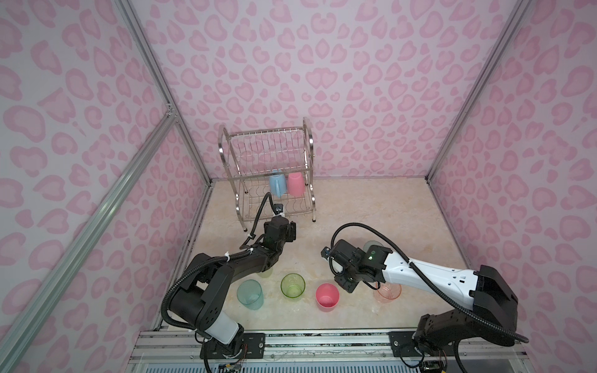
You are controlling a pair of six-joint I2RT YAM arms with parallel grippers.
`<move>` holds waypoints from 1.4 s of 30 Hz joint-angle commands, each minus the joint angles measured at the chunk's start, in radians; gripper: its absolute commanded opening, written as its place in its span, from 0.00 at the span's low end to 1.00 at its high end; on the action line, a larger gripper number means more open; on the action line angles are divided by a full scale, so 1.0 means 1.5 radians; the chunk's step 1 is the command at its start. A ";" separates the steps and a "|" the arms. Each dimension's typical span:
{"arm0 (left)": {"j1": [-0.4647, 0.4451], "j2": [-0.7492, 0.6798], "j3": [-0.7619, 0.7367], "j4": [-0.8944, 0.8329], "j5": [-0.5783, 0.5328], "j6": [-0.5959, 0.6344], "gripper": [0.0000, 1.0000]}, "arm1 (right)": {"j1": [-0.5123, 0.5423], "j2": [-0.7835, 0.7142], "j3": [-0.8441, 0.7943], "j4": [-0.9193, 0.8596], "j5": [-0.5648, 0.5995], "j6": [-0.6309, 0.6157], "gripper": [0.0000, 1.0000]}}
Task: Load the cups into the dish rack
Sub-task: 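Grip the rim of the light green cup with the right gripper and lift it, then carry the green cup toward the left gripper while the left gripper reaches to meet it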
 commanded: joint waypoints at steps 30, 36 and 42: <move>-0.054 -0.171 -0.074 -0.048 0.025 -0.113 0.77 | -0.056 -0.091 0.129 0.124 0.082 -0.034 0.00; -0.054 -0.212 -0.058 -0.091 0.072 -0.241 0.77 | -0.130 -0.084 0.120 0.413 -0.017 0.023 0.00; -0.027 -0.255 -0.049 -0.107 0.170 -0.424 0.81 | -0.157 -0.089 0.026 0.682 -0.058 0.065 0.00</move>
